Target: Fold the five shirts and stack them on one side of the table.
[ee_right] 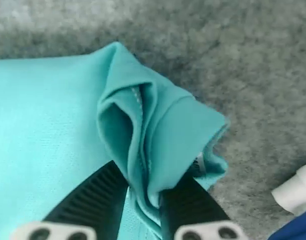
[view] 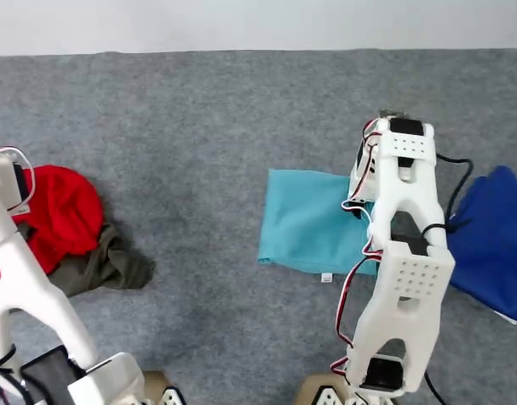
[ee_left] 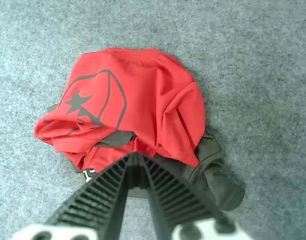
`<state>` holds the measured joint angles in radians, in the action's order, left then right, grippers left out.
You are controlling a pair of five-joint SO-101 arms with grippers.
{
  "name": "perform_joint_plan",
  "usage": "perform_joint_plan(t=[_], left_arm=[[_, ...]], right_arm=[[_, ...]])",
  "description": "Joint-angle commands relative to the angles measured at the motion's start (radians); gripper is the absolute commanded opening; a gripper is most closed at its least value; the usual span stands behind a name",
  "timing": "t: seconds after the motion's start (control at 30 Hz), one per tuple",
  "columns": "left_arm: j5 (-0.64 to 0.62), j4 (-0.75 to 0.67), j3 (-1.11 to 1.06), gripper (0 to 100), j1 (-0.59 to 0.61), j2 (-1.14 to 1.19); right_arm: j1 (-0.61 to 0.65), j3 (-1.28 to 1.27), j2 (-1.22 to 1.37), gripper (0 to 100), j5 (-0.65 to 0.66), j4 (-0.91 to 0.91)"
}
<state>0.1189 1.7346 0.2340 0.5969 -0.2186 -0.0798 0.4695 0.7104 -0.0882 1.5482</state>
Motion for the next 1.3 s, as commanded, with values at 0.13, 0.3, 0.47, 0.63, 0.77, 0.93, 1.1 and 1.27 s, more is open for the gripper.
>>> perform_joint_plan(t=[0.13, 0.3, 0.47, 0.63, 0.77, 0.93, 1.1, 1.27], left_arm=[[0.012, 0.018, 0.002, 0, 0.002, -0.035], [0.012, 0.018, 0.002, 0, 0.005, -0.035], [0.012, 0.020, 0.002, 0, 0.006, -0.035], [0.012, 0.020, 0.002, 0, 0.006, -0.035], [0.012, 0.020, 0.002, 0, 0.006, -0.035], [0.012, 0.020, 0.002, 0, 0.006, -0.035], [0.012, 0.018, -0.019, 0, 0.003, -0.035], [0.012, 0.017, -0.045, 0, 0.002, -0.035]], right_arm=[[0.013, 0.009, -0.174, 1.1, 0.117, -0.030], [0.016, 0.009, -0.200, 1.0, 0.365, -0.202], [0.028, 0.014, -0.163, 1.0, 0.601, -0.366], [0.056, 0.014, -0.094, 1.0, 0.845, -0.532], [0.071, 0.014, -0.065, 1.6, 0.924, -0.602], [0.058, 0.015, -0.067, 14.0, 0.872, -0.611], [0.031, 0.094, -0.085, 19.9, 0.658, -0.601], [0.025, 0.150, -0.145, 21.0, 0.448, -0.504]])
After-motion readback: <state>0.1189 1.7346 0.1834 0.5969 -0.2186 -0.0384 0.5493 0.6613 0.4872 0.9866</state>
